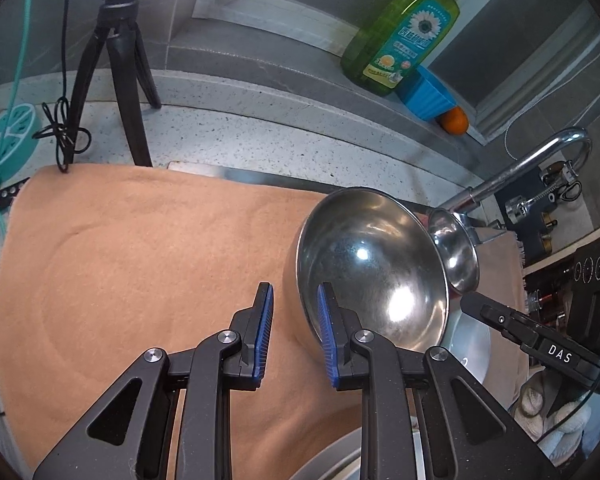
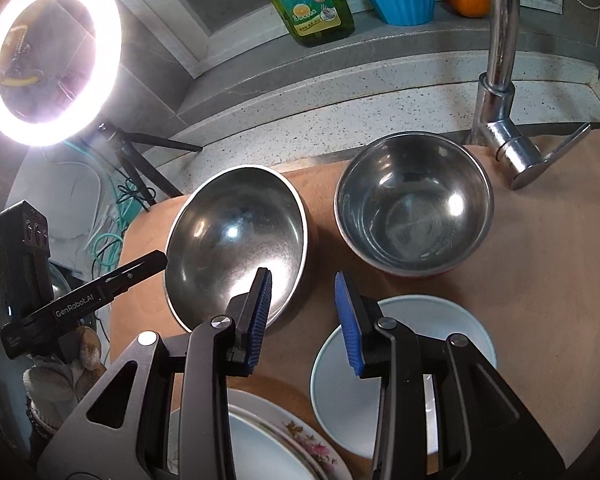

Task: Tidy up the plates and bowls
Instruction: 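Move both tools to the large steel bowl rim and close them, then lift the large steel bowl with both tools and carry it beside the plate stack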

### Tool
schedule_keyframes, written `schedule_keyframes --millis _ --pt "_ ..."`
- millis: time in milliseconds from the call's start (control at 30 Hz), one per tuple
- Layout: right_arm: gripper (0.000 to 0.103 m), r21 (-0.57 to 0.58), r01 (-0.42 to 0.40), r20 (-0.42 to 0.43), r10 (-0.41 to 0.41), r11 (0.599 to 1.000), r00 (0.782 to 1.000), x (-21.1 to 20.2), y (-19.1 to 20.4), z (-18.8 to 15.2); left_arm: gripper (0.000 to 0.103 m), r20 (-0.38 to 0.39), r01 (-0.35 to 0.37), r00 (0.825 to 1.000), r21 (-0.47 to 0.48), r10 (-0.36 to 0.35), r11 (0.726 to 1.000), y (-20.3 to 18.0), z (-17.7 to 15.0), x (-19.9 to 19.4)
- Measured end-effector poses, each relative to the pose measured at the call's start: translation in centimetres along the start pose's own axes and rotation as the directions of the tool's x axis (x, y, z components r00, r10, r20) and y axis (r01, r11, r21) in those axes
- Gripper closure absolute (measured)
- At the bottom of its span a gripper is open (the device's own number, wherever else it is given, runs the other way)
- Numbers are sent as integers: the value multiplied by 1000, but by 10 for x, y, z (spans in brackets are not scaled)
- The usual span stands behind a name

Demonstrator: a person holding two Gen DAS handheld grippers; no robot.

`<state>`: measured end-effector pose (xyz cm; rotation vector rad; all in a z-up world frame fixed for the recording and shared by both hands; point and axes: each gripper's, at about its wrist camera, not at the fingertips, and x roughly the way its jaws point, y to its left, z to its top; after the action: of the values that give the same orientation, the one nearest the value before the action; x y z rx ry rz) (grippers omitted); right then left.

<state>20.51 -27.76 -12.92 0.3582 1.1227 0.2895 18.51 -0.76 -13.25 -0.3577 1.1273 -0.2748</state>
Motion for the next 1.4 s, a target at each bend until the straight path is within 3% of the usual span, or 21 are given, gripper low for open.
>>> schedule_keyframes --millis 133,400,567,967,1400 --pt "69 -3 6 -16 -7 1000 1000 9 1 3 82 -11 8 1000 -11 -8 1000 4 2 7" --pt "86 -22 6 -57 -7 1000 998 25 4 7 82 -26 24 999 4 -24 1000 4 4 14" --pt "89 -33 9 -66 -12 999 998 30 7 7 83 -33 33 999 10 -33 999 3 3 16" --pt "90 -52 17 -71 -20 999 997 25 15 1 84 -29 11 1000 36 -10 999 -1 -3 6" --pt "90 -124 -44 -70 35 991 997 4 56 -27 84 31 7 999 -2 -7 1000 22 -36 -48"
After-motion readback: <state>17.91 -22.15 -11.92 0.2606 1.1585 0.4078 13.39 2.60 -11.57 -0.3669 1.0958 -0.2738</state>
